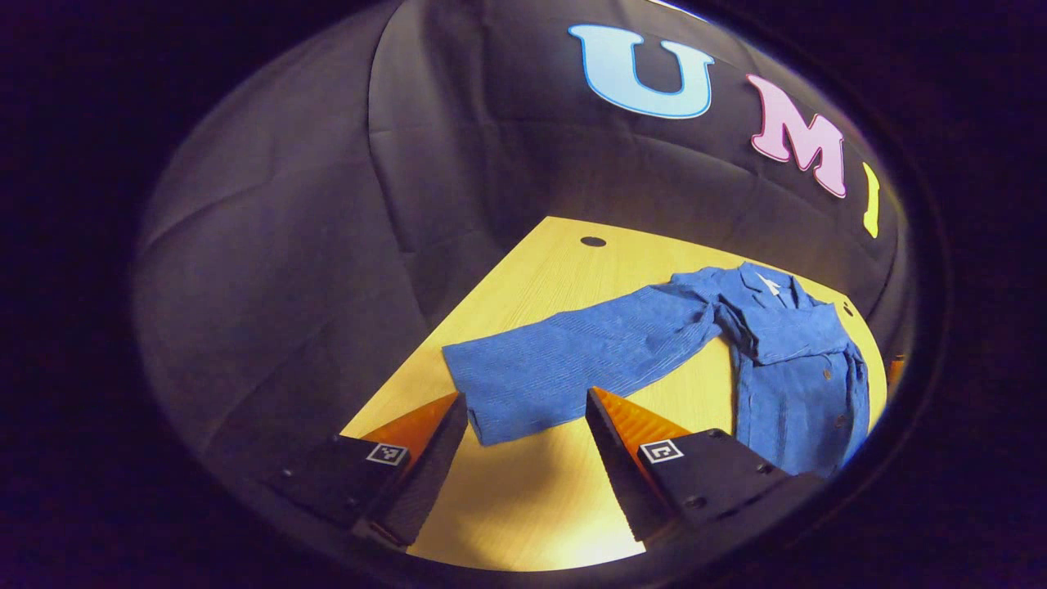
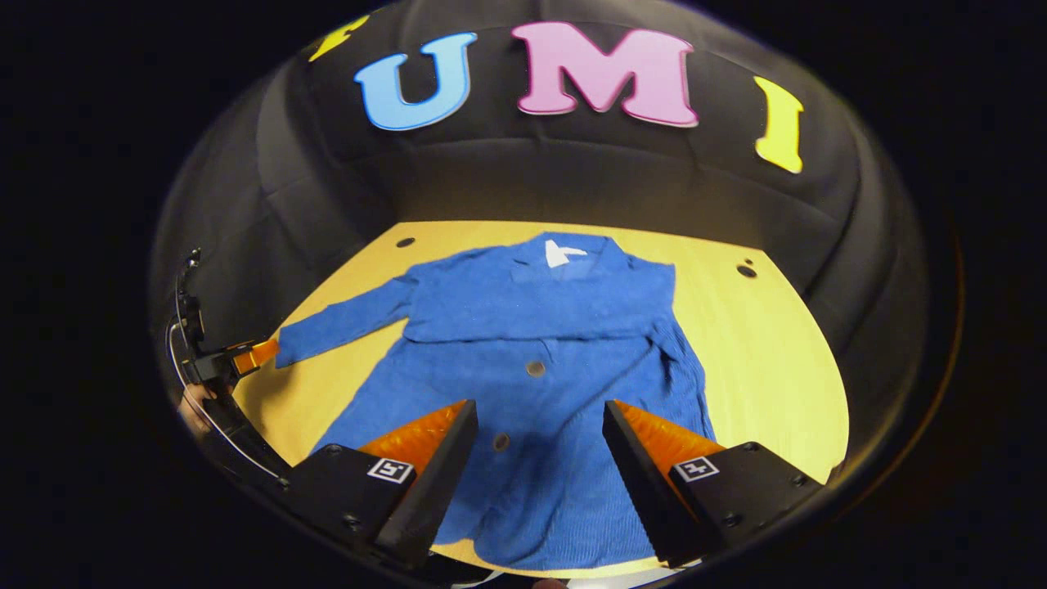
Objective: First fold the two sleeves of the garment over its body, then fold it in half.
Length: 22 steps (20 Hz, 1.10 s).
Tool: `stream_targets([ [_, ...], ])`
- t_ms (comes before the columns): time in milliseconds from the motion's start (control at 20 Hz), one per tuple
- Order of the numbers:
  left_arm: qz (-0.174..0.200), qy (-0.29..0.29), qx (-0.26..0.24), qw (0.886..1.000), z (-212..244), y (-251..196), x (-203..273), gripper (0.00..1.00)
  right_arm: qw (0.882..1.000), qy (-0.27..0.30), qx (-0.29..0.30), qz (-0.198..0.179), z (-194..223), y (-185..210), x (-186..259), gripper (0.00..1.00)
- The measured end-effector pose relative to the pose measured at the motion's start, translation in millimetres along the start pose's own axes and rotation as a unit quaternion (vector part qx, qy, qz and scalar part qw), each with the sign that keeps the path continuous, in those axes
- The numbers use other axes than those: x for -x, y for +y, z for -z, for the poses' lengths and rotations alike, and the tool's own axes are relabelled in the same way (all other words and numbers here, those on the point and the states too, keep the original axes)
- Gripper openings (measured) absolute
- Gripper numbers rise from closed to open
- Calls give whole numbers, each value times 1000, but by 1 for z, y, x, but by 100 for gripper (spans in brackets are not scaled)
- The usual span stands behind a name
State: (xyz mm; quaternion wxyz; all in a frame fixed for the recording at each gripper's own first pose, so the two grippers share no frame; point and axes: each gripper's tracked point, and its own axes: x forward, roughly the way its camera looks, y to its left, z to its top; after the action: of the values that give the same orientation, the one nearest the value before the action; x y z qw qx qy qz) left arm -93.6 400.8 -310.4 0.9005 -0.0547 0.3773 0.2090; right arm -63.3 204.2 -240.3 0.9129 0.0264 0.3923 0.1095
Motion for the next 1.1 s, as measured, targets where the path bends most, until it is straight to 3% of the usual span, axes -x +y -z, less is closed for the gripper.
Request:
stream_targets([
  [200,-10,13,-2,1000,4,10,-19,86,1000,10,-2,20,22,-17,13,99],
  [550,1,58,-8,998,24,10,-32,86,1000,13,5,16,27,-7,18,99],
  [800,-7,43,-16,999,25,12,-34,86,999,15,27,12,26,-2,17,99],
  [1000,-16,33,5,999,27,19,-31,39,1000,10,23,12,24,0,18,99],
  [1100,0,25,19,999,30,18,-29,39,1000,-1,19,15,20,-3,22,99],
])
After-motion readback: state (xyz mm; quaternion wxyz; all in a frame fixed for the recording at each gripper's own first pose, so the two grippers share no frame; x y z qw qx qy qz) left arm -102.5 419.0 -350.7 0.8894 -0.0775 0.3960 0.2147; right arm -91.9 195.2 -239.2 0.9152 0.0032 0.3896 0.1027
